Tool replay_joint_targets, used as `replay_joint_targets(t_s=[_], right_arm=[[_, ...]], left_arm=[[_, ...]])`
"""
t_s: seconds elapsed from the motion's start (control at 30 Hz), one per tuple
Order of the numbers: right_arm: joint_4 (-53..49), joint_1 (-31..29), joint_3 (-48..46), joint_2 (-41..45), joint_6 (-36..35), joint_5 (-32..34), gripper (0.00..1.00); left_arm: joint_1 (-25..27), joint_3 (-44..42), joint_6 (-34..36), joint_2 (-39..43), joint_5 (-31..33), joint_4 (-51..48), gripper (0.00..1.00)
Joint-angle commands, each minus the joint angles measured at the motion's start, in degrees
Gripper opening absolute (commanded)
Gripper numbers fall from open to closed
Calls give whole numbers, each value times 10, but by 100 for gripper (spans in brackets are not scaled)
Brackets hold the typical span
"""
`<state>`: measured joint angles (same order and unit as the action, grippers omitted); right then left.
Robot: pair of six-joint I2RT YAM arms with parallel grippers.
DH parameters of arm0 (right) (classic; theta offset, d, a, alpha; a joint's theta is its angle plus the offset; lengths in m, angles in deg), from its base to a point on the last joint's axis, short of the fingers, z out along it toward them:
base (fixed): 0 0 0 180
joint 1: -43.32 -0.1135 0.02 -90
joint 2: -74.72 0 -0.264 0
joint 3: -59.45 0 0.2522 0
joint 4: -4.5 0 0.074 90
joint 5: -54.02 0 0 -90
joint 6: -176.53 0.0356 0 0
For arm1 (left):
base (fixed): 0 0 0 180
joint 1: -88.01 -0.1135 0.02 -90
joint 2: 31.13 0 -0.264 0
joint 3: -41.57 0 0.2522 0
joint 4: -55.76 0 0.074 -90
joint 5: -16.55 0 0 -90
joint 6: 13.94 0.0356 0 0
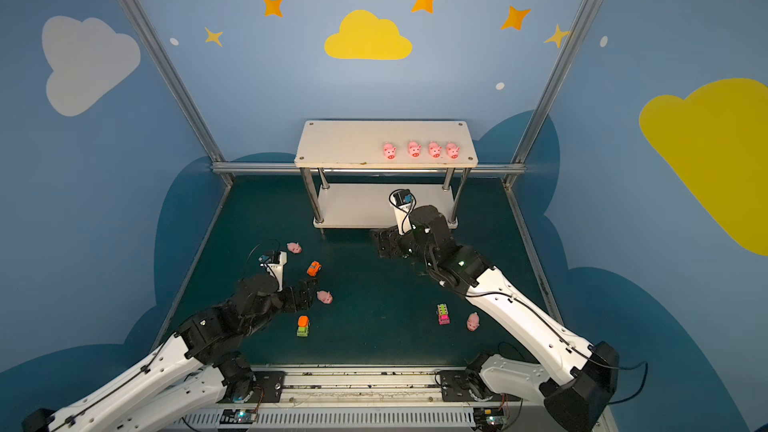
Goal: Place and organize the plastic toys onto the shelf
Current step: 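Move the right gripper back down toward the toys on the table, then reach the right gripper to the pink pig near the left gripper and close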
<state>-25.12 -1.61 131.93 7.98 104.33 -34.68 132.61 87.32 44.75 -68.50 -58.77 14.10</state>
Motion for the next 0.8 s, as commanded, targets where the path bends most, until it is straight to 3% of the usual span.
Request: replay_joint_targets(t_s=[0.0, 0.2, 0.37, 0.77], right_arm=[[80, -21, -54, -19, 47, -39, 82], [194, -79, -136, -92, 73, -26, 77], [281, -109, -164, -152, 86, -41, 60], [378, -172, -122, -301, 56, -53, 61]], left_arm=[[1, -15, -33, 8, 9, -9, 100], [1, -50, -73, 24, 33, -1, 100], [-2, -62, -103, 45, 65, -31, 100], [-54, -83, -129, 65, 27, -46, 100]])
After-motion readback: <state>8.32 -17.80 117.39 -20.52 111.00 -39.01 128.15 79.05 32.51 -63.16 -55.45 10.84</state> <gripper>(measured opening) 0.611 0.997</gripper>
